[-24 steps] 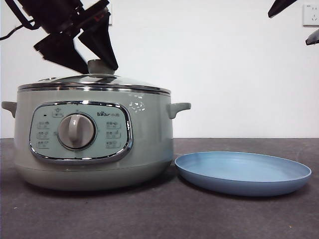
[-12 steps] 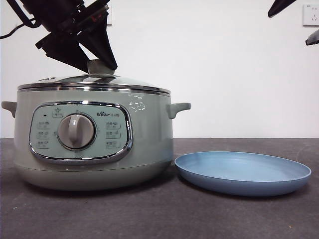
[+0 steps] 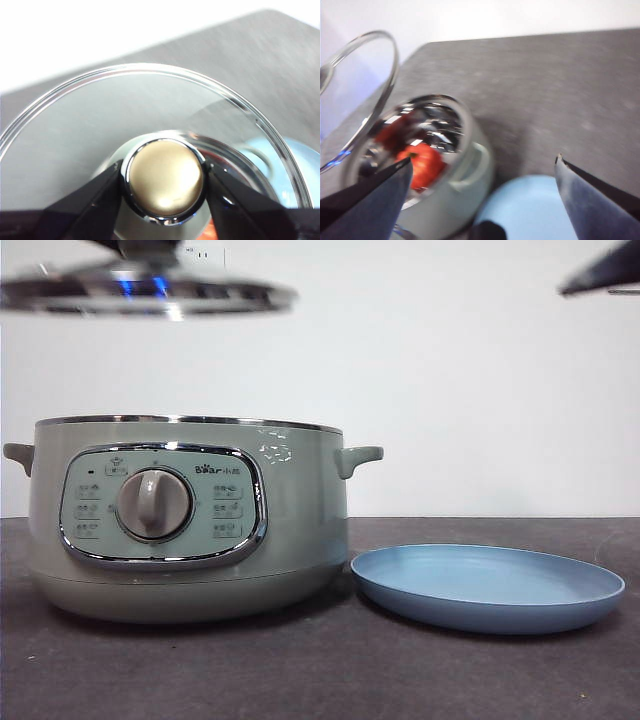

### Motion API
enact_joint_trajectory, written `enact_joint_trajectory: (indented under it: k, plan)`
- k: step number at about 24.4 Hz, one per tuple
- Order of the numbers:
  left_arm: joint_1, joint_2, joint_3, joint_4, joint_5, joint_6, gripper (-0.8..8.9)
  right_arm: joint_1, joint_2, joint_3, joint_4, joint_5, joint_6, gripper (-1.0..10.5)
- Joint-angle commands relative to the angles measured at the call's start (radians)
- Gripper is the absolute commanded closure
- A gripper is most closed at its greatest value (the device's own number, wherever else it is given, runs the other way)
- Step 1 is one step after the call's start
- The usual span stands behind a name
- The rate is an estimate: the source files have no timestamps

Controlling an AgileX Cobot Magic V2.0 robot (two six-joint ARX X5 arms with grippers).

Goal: Take the pumpkin out from the steamer,put the pumpkin in the blue plate,close the lid

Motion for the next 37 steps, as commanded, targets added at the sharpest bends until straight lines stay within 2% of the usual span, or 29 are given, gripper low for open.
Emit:
enact_joint_trajectory:
  k: [1,5,9,12,15,19,22,29,36,37]
  plan:
    - [0.000,-0.079,0.011,0.013,-0.082,0.008,8.22,0.087,0.075,0.079,0.002,0.000,0.004,4.7]
    - [0.000,-0.181,0.011,-0.034,-0.233,0.010,8.22,0.221,0.230,0.232,-0.068,0.019,-0.043,4.7]
    - [0.000,-0.265,0.011,-0.074,-0.386,0.013,8.22,0.336,0.418,0.421,-0.196,0.078,-0.109,4.0]
    - [0.000,-0.314,0.011,-0.097,-0.465,0.014,8.22,0.409,0.560,0.572,-0.301,0.101,-0.140,4.0]
    - [0.000,-0.348,0.011,-0.122,-0.524,0.014,8.22,0.467,0.693,0.730,-0.426,0.168,-0.184,4.0]
    - [0.001,-0.372,0.011,-0.156,-0.555,0.018,8.22,0.552,0.863,0.912,-0.545,0.296,-0.238,4.0]
    - [0.001,-0.372,0.011,-0.183,-0.553,0.017,8.22,0.594,0.966,0.960,-0.510,0.370,-0.277,4.0]
    - [0.001,-0.372,0.011,-0.208,-0.552,0.017,8.22,0.581,1.136,0.960,-0.426,0.372,-0.283,4.1]
    - [0.001,-0.361,0.011,-0.209,-0.551,0.017,8.22,0.567,1.213,0.960,-0.432,0.365,-0.283,4.1]
    - [0.001,-0.360,0.011,-0.210,-0.551,0.017,8.22,0.569,1.213,0.960,-0.432,0.367,-0.282,4.8]
